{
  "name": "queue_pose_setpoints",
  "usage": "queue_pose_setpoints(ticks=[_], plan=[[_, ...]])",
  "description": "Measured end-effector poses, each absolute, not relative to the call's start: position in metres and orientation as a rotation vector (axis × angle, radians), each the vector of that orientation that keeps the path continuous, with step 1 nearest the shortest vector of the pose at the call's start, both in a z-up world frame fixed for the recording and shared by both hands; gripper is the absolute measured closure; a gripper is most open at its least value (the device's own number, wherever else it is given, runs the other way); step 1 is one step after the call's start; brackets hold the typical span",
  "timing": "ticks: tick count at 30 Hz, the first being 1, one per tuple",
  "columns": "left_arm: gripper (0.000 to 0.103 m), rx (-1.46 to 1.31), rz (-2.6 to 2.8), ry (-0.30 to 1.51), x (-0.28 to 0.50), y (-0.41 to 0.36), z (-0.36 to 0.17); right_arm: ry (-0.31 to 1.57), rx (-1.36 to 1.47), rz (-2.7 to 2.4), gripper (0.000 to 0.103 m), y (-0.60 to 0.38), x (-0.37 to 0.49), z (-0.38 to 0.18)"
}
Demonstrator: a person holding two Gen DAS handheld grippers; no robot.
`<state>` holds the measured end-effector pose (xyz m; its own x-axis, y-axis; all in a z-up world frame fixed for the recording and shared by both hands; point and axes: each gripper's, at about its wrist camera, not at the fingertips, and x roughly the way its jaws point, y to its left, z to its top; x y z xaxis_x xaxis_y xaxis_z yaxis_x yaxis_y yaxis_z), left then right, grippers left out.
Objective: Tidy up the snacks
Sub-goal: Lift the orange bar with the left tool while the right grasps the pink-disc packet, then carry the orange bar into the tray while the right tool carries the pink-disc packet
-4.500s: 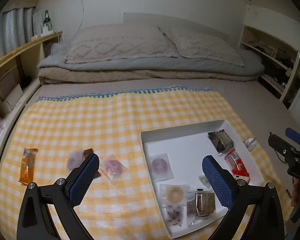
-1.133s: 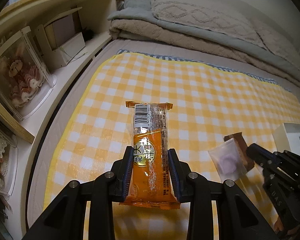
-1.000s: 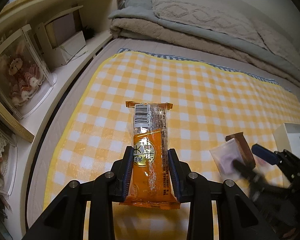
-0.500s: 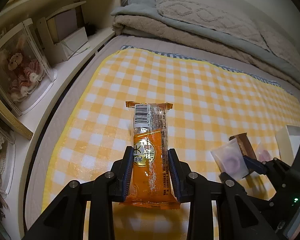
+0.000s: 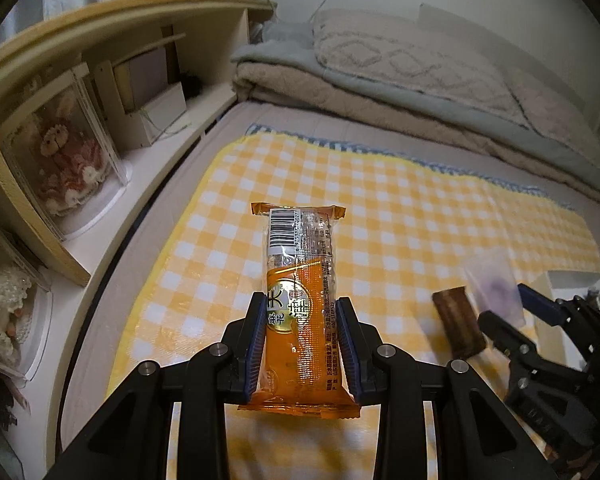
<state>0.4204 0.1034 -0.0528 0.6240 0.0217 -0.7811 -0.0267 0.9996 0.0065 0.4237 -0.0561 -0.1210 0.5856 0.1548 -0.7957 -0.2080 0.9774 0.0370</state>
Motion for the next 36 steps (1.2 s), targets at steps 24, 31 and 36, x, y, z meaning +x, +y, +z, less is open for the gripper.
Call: queue_pose_setpoints(ticks=[24,31,36], plan=[[0.07,0.013,-0.049,0.693,0.294,0.035,0.041,0.719,0.033,0.087,0.052,-0.144,0.362,-0.008],[0.069,0.021,-0.115,0.687,0.286,-0.009,0.047,0.707,0.022,0.026,0.052,-0.189,0.34,0.001],[0.069,0.035,-0.174,0.701,0.287,-0.049,0.042,0.71,0.016,-0.019,0.052,-0.227,0.324,0.002]])
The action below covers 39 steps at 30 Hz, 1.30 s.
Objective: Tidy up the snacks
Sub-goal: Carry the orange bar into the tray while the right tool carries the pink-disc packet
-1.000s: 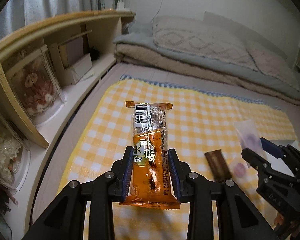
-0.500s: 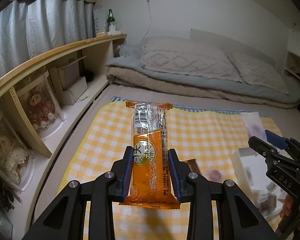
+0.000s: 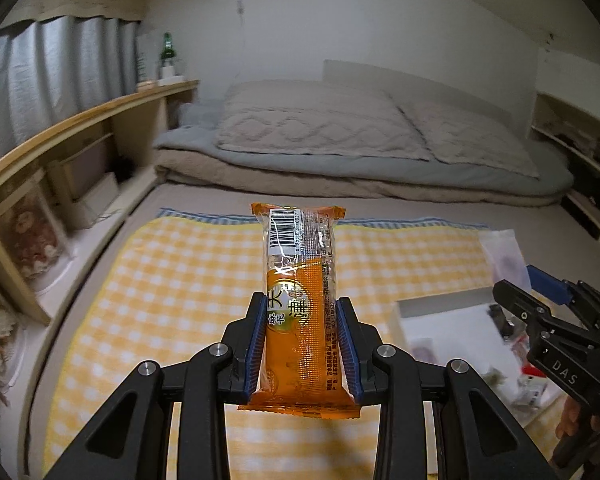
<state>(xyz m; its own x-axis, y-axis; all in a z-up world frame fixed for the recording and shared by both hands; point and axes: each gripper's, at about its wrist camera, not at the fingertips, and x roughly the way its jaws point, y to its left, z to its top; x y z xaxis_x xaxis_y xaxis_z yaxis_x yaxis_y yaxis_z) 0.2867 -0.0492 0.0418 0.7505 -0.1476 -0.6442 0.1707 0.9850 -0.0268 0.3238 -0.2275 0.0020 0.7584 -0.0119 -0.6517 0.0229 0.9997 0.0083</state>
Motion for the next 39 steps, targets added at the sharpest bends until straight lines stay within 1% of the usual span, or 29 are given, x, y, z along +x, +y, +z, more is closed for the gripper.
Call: queue_pose_setpoints(ticks=[12,19,28,35,39], plan=[[0.069,0.043,-0.304,0.746,0.304,-0.134,0.018,0.739,0.063,-0.126,0.052,-0.312,0.302,-0.006],[0.069,0.023,-0.389,0.807,0.334,-0.174,-0.013,0.776,0.103,-0.168,0.052,-0.355,0.302,-0.022],[0.069,-0.066,-0.474,0.949,0.379,-0.227,-0.073,0.843,0.137,-0.196,0.052,-0.395,0.308,-0.057],[0.069,-0.077,-0.491,0.998,0.407,-0.256,-0.111,0.879,0.131,-0.196,0.052,-0.408,0.303,-0.071],[0.069,-0.123,-0.496,1.064,0.431,-0.266,-0.136,0.924,0.163,-0.18,0.052,-0.414,0.301,-0.083]])
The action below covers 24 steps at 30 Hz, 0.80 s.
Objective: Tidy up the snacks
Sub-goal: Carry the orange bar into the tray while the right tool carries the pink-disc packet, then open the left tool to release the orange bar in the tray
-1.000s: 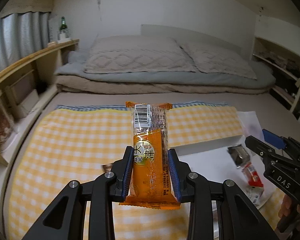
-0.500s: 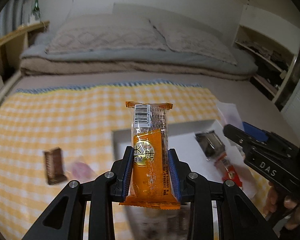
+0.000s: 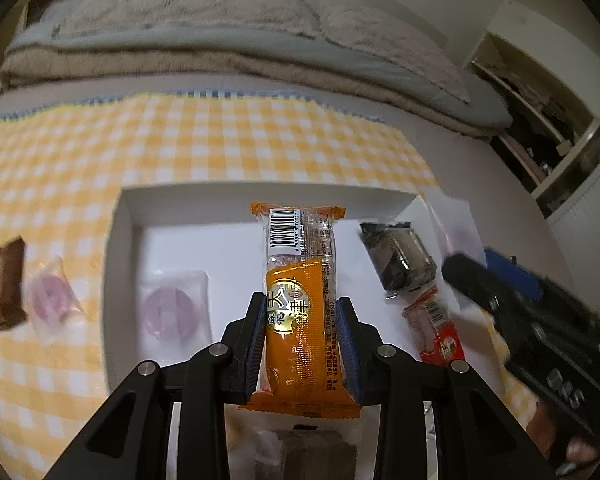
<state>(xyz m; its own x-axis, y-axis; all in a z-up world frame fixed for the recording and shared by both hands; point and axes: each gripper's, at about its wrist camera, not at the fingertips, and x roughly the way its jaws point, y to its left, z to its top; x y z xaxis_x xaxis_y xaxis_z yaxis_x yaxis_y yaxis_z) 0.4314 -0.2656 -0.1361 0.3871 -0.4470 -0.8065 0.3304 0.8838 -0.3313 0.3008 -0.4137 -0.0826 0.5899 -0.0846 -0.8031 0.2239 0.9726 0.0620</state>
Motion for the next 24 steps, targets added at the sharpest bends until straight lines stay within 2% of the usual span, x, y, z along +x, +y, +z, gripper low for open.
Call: queue_pose_setpoints(ticks=[9,17,18,20,23,24], plan=[[0.069,-0.202,-0.445,1.169,0.481,-0.27,-0.175,1.031,0.198,-0.125,0.052,-0.411,0.291,-0.112],[0.065,-0.245,-0.356,1.122,0.505,-0.249,-0.175,1.107,0.161,-0.142,0.052,-0.412,0.283,-0.134],[0.063,-0.257,-0.369,1.134,0.506,-0.25,-0.175,1.111,0.167,-0.146,0.052,-0.413,0.283,-0.135],[0.044,-0.226,-0.414,1.145,0.505,-0.257,-0.172,1.117,0.193,-0.146,0.052,-0.415,0.284,-0.137],[0.032,-0.085,-0.426,1.078,0.493,-0.274,-0.158,1.117,0.238,-0.143,0.048,-0.417,0.285,-0.137],[0.032,-0.049,-0.44,1.066,0.491,-0.279,-0.154,1.116,0.247,-0.145,0.046,-0.417,0.285,-0.136]])
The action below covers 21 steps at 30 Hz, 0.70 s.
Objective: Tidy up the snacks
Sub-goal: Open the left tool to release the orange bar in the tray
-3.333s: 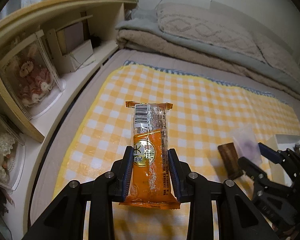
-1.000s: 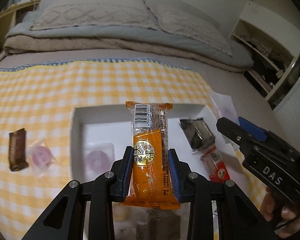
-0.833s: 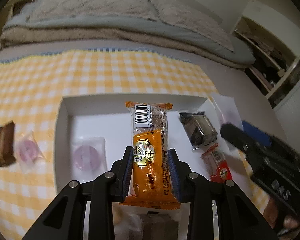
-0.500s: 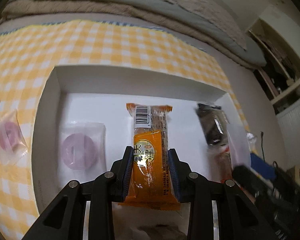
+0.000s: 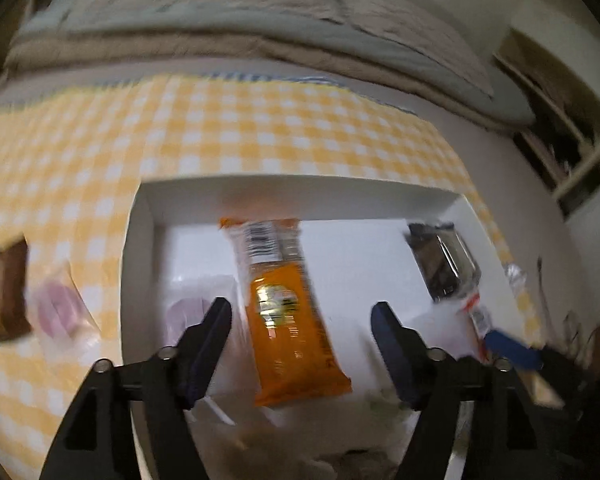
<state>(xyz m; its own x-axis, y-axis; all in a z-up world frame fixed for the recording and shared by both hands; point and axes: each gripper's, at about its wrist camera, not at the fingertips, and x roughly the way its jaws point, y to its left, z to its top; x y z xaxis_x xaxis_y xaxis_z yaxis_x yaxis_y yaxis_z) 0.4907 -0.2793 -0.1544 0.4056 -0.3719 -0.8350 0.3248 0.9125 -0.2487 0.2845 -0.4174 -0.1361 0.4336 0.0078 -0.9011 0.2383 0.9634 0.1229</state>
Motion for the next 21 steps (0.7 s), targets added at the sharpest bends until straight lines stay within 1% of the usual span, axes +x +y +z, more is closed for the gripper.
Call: queue_pose_setpoints(ticks=[3,11,13,21], plan=[[0.031,-0.012,-0.452,1.052,0.487,-0.285,-0.149,1.116,0.27,-0.165,0.038,-0.419,0.285,-0.132],[0.031,-0.005,-0.452,1.01,0.45,-0.274,-0.133,1.081,0.267,-0.19,0.038,-0.419,0.276,-0.113],[0.031,-0.009,-0.452,0.999,0.425,-0.257,-0.117,1.062,0.271,-0.198,0.038,-0.419,0.273,-0.105],[0.031,0.005,-0.464,0.963,0.389,-0.24,-0.082,1.008,0.276,-0.23,0.038,-0.412,0.261,-0.079]])
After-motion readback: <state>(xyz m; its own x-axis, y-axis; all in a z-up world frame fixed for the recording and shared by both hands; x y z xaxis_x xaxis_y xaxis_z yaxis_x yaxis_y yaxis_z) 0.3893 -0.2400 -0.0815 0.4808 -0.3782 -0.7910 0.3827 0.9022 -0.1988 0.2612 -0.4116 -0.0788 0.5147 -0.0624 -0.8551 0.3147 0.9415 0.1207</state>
